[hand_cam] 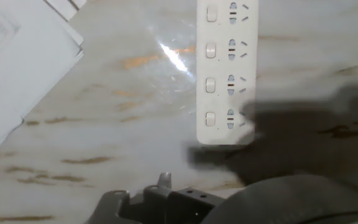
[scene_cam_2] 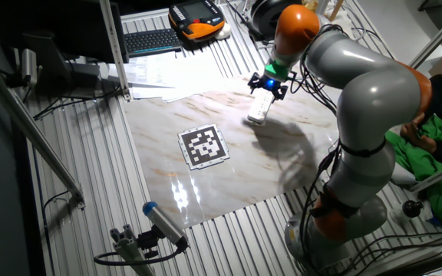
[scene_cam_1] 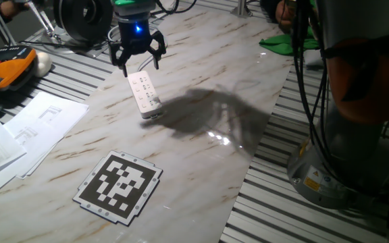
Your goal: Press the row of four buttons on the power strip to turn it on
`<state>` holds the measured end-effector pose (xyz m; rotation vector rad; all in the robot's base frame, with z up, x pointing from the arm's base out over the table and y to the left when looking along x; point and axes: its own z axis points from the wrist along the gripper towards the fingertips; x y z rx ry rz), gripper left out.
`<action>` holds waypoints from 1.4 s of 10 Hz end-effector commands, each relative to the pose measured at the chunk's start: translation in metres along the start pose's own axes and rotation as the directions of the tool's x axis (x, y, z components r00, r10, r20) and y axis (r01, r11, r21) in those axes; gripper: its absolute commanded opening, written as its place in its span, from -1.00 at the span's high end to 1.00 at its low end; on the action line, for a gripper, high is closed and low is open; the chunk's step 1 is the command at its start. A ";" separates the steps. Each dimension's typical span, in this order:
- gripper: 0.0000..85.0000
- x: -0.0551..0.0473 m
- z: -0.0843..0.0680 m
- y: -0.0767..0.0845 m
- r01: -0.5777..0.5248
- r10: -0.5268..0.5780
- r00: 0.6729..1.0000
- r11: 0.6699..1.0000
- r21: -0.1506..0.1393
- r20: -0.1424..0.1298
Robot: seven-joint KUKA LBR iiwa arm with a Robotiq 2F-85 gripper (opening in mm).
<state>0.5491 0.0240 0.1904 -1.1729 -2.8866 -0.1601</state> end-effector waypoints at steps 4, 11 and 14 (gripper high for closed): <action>-1.00 0.000 0.000 0.000 -0.073 0.077 0.996 0.995 0.064 -0.048; -1.00 -0.010 0.059 0.041 -0.076 0.078 0.997 0.995 0.068 -0.020; -1.00 -0.019 0.080 0.051 -0.057 0.057 0.998 0.997 0.058 0.000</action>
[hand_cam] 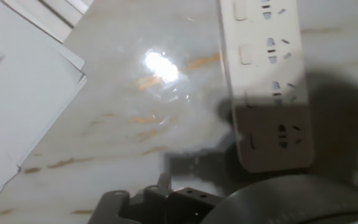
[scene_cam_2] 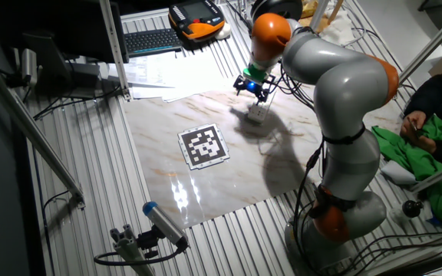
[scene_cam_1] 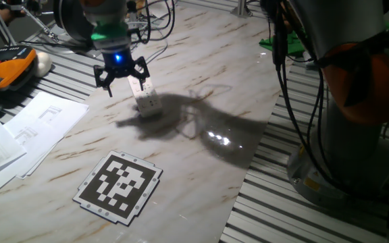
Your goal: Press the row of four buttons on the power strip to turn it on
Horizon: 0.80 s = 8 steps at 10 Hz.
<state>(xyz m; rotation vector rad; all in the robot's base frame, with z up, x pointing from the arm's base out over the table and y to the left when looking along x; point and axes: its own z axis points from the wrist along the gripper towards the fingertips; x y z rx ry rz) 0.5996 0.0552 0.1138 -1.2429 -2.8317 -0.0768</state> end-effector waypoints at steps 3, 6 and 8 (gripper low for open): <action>-1.00 -0.004 0.009 0.000 0.014 -0.014 1.000 1.000 -0.022 -0.004; -1.00 -0.020 0.001 -0.002 0.050 -0.050 0.999 0.998 -0.023 -0.015; -1.00 -0.020 0.001 -0.002 0.089 -0.090 0.993 0.996 -0.021 -0.082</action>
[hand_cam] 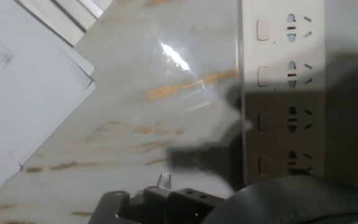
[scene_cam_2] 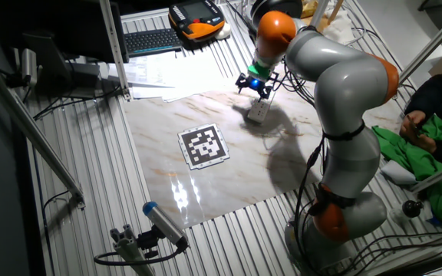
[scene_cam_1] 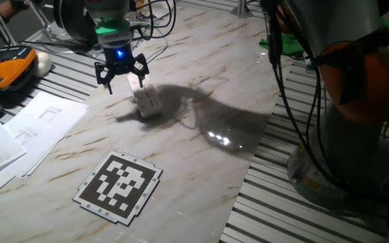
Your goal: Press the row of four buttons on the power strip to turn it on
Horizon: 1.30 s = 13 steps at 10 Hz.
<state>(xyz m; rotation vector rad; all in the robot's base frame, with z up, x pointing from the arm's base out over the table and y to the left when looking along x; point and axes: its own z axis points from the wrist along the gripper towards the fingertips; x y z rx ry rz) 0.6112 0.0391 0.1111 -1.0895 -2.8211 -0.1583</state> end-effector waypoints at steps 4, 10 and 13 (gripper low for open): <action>-1.00 -0.002 -0.007 -0.003 0.001 -0.001 1.000 1.000 -0.001 -0.021; -1.00 -0.002 -0.007 -0.003 -0.038 0.038 0.999 0.999 0.004 -0.012; -1.00 -0.002 -0.007 -0.003 -0.063 0.063 0.996 0.998 -0.001 0.059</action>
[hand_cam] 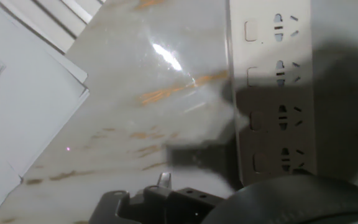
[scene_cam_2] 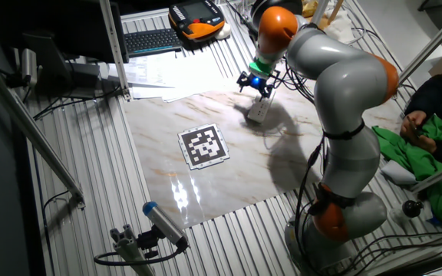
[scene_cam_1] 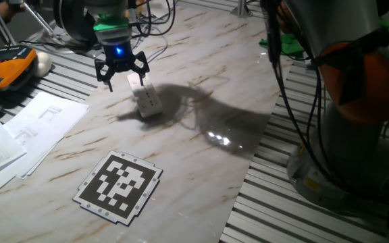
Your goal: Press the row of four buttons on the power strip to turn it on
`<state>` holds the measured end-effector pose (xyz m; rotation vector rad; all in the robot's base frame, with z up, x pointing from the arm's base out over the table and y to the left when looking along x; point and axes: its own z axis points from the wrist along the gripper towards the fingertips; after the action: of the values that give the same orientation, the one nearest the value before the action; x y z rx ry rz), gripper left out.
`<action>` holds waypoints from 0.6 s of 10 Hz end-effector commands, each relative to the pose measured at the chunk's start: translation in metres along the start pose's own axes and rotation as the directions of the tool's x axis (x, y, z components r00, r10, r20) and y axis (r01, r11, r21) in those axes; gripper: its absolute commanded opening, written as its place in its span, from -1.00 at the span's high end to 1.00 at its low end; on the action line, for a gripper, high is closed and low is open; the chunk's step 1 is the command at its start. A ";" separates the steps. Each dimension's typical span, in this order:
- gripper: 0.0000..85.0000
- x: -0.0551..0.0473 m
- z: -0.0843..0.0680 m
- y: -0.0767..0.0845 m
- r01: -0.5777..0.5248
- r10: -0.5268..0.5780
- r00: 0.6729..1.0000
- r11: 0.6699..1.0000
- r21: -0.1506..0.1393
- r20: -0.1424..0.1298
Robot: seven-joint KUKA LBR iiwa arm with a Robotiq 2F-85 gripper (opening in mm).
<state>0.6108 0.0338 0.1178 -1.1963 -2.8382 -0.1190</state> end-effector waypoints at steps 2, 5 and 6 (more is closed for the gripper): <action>-1.00 0.001 0.000 0.000 0.061 -0.061 0.998 0.998 -0.031 -0.022; -1.00 0.001 0.000 0.000 0.053 -0.054 0.998 0.998 -0.017 -0.024; -1.00 0.001 0.000 0.000 0.052 -0.052 0.998 0.999 -0.013 -0.021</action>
<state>0.6107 0.0347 0.1178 -1.1174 -2.8555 -0.1514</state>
